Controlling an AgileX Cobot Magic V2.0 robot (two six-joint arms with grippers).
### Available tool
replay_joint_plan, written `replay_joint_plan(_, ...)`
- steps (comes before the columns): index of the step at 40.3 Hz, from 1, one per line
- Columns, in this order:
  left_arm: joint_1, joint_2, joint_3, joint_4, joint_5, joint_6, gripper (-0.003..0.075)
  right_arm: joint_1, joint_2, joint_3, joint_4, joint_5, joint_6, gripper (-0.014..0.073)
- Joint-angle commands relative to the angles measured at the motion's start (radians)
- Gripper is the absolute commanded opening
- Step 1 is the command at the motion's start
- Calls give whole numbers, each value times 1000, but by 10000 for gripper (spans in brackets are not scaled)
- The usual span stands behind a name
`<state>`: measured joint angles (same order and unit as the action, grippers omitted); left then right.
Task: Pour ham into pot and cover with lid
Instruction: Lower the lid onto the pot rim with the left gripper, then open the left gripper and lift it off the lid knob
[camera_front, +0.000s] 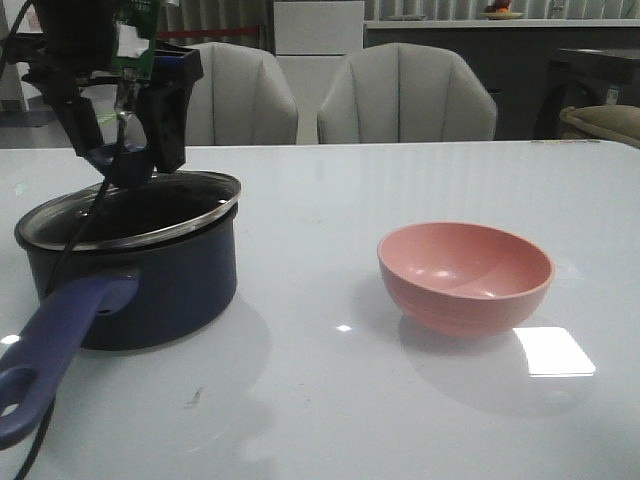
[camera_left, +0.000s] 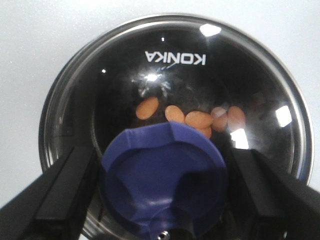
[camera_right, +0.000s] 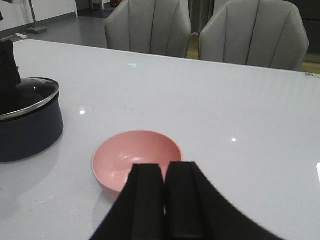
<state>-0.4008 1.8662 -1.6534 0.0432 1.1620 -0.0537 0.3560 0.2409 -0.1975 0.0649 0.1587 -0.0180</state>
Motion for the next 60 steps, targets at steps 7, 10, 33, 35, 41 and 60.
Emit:
replay_joint_plan(7,-5,-48,-30,36,-48,-4,578,0,6,-27,-2,-89,-11,147)
replay_joint_plan(10,-5,-48,-30,36,-54,-4,622,0,6,-27,-2,-89,-11,147)
replay_joint_plan(33,-5,-152,-68,-11,-23,-6,645,0,6,-27,-2,-89,-11,147)
replay_joint_plan(35,-5,-186,-46,-20,-31,-6,645,0,6,-27,-2,-89,-11,147)
replay_joint_plan(41,-5,-334,79,-60,-118,-6,638,0,6,-27,-2,-89,-11,147)
replay_joint_plan(60,-5,-904,688,-68,-524,-6,636,0,6,-27,-2,-89,-11,147)
